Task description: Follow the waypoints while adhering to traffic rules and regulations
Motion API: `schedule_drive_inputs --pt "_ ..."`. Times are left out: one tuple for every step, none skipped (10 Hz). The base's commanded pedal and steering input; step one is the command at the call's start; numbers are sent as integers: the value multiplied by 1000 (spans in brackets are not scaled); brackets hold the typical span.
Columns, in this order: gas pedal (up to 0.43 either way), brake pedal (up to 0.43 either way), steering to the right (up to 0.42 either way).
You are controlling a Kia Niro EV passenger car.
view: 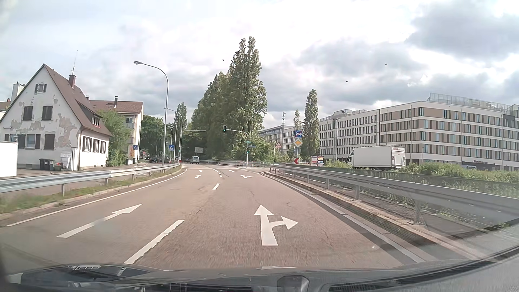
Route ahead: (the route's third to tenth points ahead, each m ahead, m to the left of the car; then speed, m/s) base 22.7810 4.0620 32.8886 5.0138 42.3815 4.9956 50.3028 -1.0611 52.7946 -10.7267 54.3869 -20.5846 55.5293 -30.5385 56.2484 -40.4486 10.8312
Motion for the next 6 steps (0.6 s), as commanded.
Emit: schedule_drive_inputs --pt "0 0 -21" --pt "0 0 -25" --pt "0 0 -24" --pt "0 0 -24" --pt "0 0 -24" --pt "0 0 -24"
